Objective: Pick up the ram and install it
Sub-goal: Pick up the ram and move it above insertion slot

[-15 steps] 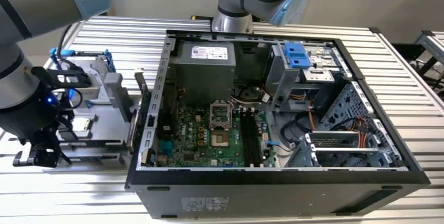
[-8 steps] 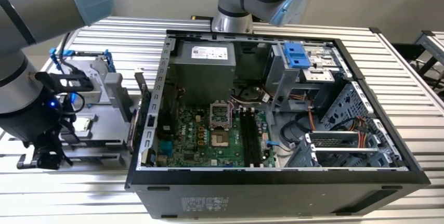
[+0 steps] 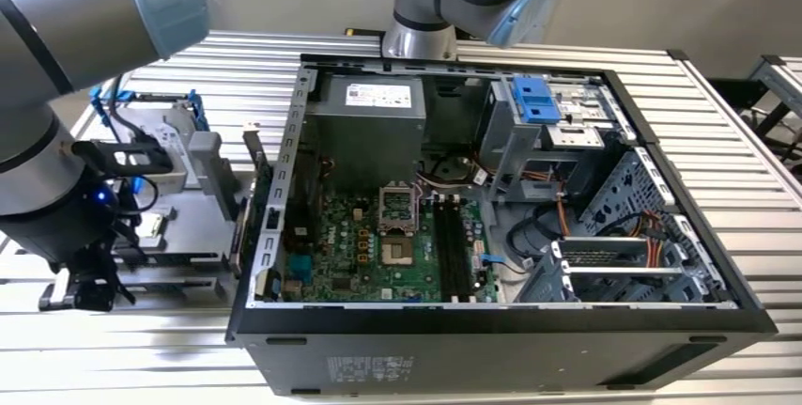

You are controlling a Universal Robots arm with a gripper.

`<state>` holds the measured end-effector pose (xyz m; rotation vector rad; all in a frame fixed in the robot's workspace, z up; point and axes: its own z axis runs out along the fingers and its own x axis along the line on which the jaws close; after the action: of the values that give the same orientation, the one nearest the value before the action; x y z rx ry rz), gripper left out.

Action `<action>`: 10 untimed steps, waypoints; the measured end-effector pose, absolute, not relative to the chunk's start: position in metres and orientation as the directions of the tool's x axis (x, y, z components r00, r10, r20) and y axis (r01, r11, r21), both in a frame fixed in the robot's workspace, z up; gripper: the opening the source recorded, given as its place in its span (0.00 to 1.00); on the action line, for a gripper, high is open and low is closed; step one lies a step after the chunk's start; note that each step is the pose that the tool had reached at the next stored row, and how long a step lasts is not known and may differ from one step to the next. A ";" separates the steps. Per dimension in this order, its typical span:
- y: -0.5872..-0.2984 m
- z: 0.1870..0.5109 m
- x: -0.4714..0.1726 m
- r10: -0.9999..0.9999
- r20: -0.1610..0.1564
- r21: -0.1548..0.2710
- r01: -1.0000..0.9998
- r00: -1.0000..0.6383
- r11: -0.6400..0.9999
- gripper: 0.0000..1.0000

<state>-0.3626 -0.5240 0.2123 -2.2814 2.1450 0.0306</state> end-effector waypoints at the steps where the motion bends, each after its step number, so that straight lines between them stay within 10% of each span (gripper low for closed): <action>1: -0.524 0.211 -0.363 -0.998 -0.021 0.006 -0.998 0.061 -0.062 1.00; 10: -0.524 0.200 -0.363 -0.998 -0.021 0.006 -0.998 0.061 -0.061 1.00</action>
<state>-0.3627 -0.5239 0.1998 -2.2812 2.1452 0.0305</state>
